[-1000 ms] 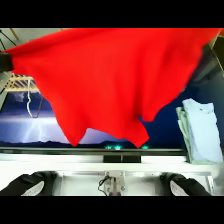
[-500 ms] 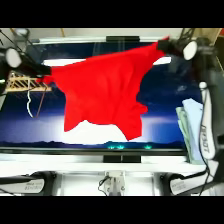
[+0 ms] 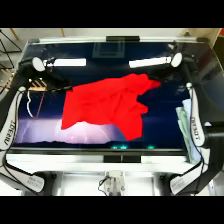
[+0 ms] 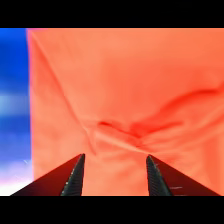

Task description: Fold the shirts.

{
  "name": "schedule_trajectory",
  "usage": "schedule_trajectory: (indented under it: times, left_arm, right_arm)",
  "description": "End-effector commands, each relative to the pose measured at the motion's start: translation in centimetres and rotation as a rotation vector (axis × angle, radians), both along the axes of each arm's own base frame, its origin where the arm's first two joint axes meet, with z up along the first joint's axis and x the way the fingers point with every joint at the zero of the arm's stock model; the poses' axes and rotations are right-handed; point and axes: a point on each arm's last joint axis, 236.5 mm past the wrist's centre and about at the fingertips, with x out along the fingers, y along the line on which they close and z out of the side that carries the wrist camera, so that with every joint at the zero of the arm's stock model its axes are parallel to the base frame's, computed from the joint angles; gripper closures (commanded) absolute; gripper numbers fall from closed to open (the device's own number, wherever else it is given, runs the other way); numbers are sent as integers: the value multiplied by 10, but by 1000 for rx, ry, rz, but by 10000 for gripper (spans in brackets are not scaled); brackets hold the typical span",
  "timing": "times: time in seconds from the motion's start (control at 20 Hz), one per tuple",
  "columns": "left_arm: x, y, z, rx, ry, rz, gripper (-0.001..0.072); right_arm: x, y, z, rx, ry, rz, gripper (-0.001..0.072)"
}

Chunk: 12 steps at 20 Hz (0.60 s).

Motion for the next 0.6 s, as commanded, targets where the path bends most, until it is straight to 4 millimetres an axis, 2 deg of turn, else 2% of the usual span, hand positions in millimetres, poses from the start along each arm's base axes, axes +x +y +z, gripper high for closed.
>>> schedule_trajectory:
  times: [0.0,0.1,0.15,0.2,0.25,0.3,0.4,0.55]
  left_arm:
    - [-32,27,24,-16,127,-52,223]
    - [-61,66,34,35,207,-21,223]
    - [-77,76,33,30,239,-14,221]
    - [-93,83,26,24,270,-2,204]
    - [-112,86,13,17,303,21,104]
    - [-134,86,-5,4,334,43,75]
    - [-167,81,-42,-41,332,84,79]
    - [-193,70,-81,-170,309,210,79]
  right_arm:
    - [-42,-32,26,-70,89,46,194]
    - [-81,-85,40,-197,198,18,195]
    - [-102,-110,42,-237,269,-11,196]
    - [-119,-124,43,-237,323,-29,217]
    - [-133,-134,43,-209,365,-52,229]
    - [-141,-137,43,-174,385,-62,229]
    - [-147,-133,46,-93,385,-61,229]
    - [-146,-124,48,-56,380,-44,228]
